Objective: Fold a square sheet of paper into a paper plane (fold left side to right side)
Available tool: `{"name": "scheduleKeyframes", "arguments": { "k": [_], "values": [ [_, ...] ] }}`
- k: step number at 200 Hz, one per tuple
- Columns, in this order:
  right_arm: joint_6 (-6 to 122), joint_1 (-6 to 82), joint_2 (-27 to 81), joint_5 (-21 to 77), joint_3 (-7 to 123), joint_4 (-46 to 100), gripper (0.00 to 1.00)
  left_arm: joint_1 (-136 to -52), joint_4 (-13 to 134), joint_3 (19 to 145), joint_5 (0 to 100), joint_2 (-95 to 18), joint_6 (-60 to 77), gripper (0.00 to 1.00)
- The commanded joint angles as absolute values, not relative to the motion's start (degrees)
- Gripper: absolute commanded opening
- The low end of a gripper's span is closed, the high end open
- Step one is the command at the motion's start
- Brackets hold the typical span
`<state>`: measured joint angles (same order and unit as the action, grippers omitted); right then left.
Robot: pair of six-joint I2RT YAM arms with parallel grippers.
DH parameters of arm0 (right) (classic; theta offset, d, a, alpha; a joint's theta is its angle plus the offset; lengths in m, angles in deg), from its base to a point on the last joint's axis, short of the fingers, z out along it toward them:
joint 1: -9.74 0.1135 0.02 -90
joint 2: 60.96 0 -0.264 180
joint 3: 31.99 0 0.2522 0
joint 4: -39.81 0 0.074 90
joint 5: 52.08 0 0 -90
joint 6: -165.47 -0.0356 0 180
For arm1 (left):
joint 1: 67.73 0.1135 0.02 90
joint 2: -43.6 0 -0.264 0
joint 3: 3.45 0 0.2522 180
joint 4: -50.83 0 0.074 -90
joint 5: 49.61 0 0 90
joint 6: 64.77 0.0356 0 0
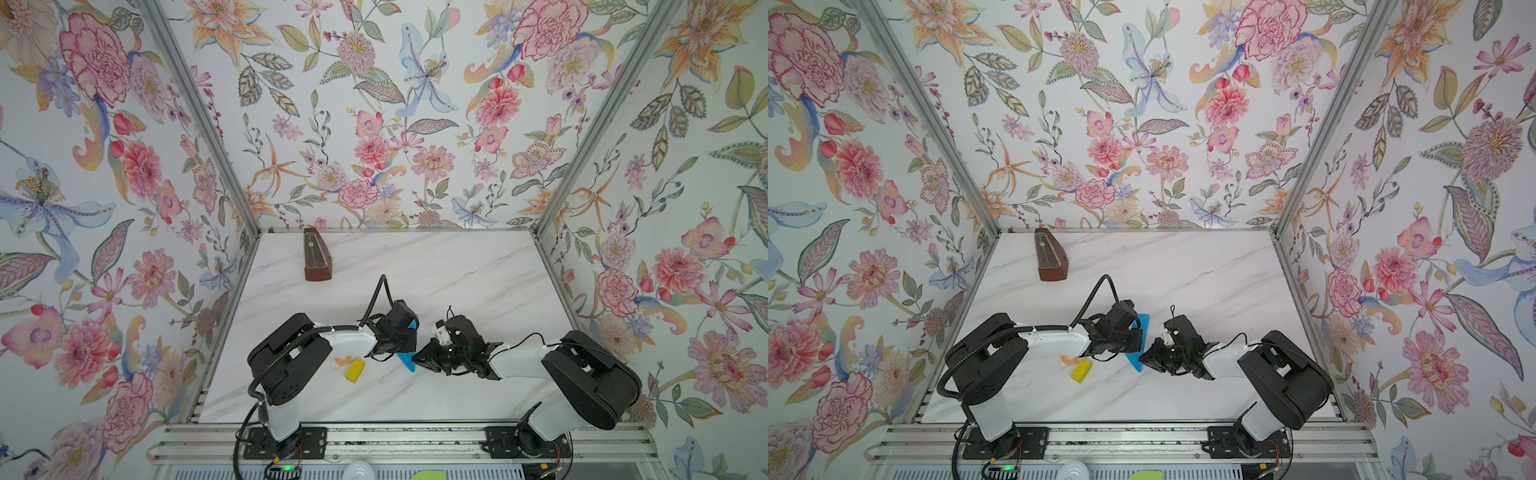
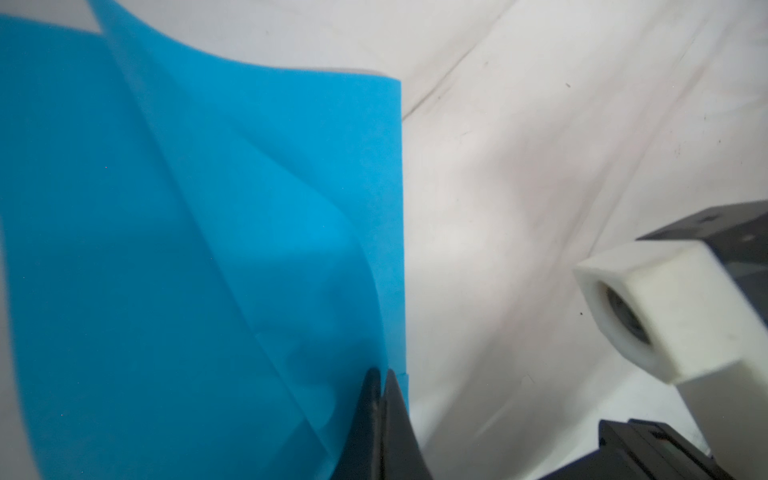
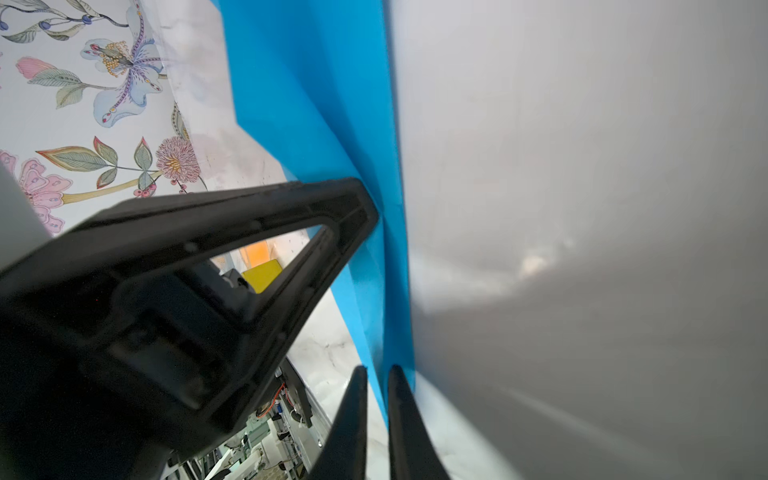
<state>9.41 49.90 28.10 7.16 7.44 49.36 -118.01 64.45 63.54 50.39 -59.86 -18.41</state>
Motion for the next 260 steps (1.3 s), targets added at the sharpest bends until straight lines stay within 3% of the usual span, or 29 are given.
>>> {"name": "scheduleKeyframes", "arguments": {
  "k": [1, 143, 195, 260],
  "values": [
    [8.3, 50.3, 28.8, 6.2, 6.7, 52.2, 0.11, -118.3, 66.3, 61.9, 48.7, -58.1, -19.5, 0.00],
    [3.8, 50.6, 36.6, 2.2, 5.7, 64.0, 0.13, -118.2, 66.0, 60.5, 47.8, -56.0, -20.1, 0.00],
    [8.0, 50.8, 37.0, 5.0, 7.3, 53.9, 0.18, -118.1, 67.7, 61.2, 47.4, -55.4, -19.0, 0.00],
    [9.5, 51.0, 37.3, 6.0, 7.4, 50.1, 0.12, -117.9, 70.1, 63.7, 46.6, -57.9, -16.7, 0.00]
  ]
}}
